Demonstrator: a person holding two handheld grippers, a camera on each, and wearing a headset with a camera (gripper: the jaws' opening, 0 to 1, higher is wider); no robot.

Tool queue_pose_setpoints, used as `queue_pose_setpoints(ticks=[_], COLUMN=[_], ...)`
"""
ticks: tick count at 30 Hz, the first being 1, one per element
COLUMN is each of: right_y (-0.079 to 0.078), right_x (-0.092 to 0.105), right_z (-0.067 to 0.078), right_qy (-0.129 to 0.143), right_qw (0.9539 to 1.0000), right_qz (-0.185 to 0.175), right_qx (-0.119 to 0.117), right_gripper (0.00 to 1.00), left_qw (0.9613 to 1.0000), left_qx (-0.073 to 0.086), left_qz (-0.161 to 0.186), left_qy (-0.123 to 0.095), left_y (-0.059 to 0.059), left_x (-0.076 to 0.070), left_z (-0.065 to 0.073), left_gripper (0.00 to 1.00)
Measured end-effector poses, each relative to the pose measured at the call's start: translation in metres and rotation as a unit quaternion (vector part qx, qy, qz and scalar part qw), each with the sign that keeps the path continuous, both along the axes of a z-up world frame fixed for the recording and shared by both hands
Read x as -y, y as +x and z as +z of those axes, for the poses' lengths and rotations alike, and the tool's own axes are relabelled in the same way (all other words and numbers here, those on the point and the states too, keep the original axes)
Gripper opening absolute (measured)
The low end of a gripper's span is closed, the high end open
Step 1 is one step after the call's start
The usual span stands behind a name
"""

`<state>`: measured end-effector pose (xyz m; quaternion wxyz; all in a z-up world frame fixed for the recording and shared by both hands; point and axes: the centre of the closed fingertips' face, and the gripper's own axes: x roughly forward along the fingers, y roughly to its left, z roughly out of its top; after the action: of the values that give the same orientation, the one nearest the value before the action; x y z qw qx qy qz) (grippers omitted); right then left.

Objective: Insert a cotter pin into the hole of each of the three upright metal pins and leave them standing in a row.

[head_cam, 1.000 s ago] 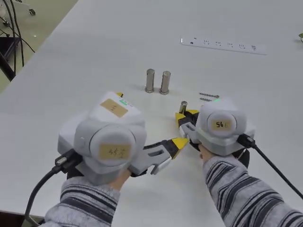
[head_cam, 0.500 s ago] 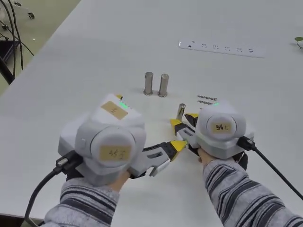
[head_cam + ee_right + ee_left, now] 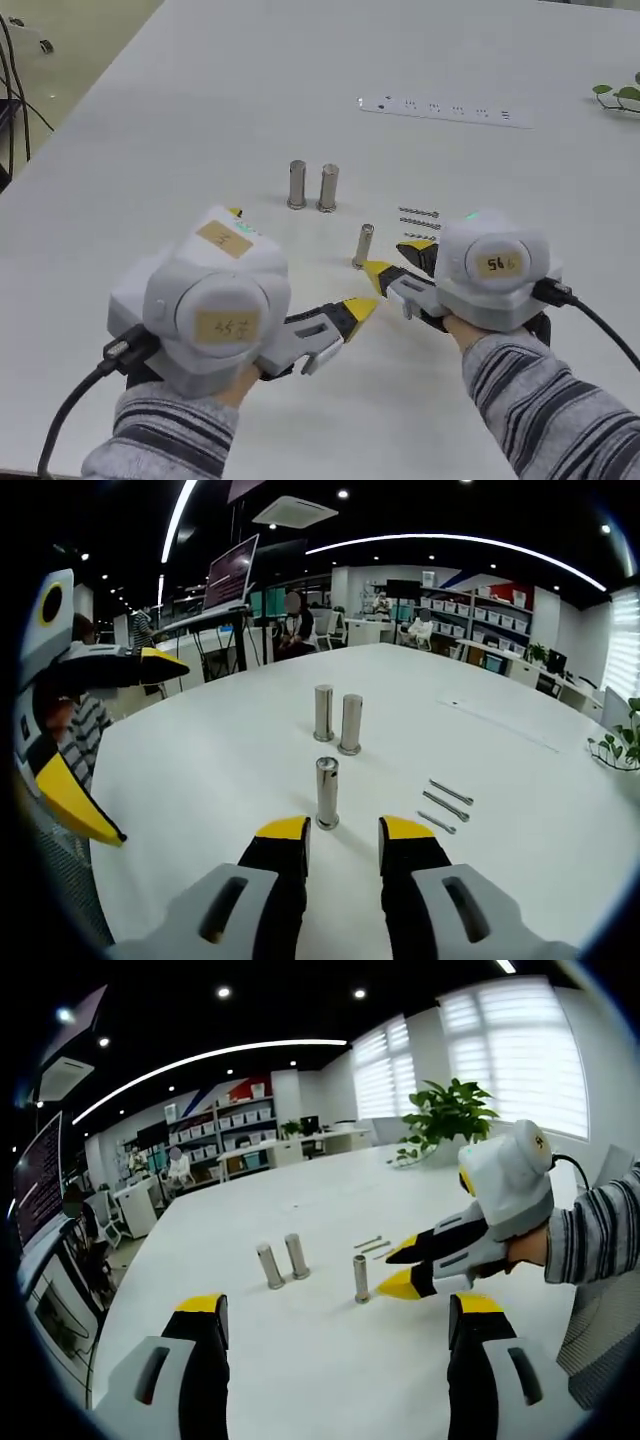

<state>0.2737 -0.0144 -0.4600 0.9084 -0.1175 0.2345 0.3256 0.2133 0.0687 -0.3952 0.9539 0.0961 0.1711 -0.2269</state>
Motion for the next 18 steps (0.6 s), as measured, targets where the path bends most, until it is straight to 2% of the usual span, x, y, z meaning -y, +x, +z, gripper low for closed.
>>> queue_pose_setpoints(ticks=[4,7,8,10,11,13,16,18], right_y=[0.003,0.007,0.01,0.014,0.013,0.018,0.022,0.022], right_x=[0.008,0.018,0.019,0.025,0.027,0.031,0.034,0.036], right_z=[0.001,-0.003,-0.001,0.0,-0.002,0.0,0.002,0.0], right_qy=[-0.013,-0.039,-0.038,-0.039,-0.049,-0.064,-0.066,-0.071], right_qw=[0.9997,0.9981,0.998,0.9975,0.9957,0.9947,0.9929,0.9899], right_qz=[0.02,0.04,0.044,0.047,0.061,0.068,0.076,0.085], right_qx=[-0.007,-0.027,-0.024,-0.036,-0.05,-0.045,-0.064,-0.089], right_gripper=[0.24,0.24,0.25,0.25,0.25,0.24,0.25,0.24], left_qw=[1.0,1.0,1.0,1.0,1.0,1.0,1.0,1.0], left_qx=[0.002,0.002,0.002,0.002,0.002,0.001,0.002,0.0], left_qz=[-0.003,-0.004,-0.005,-0.005,-0.004,-0.004,-0.006,-0.006], left_qy=[0.001,0.0,0.001,0.001,0.0,-0.001,0.0,-0.001], left_y=[0.0,-0.001,-0.001,0.0,0.0,0.0,0.0,0.0], left_x=[0.001,0.002,0.002,0.002,0.002,0.002,0.003,0.002], left_z=[0.0,0.001,0.001,0.0,0.0,0.0,0.0,0.0], left_gripper=[0.9,0.9,0.9,0.9,0.9,0.9,0.9,0.9])
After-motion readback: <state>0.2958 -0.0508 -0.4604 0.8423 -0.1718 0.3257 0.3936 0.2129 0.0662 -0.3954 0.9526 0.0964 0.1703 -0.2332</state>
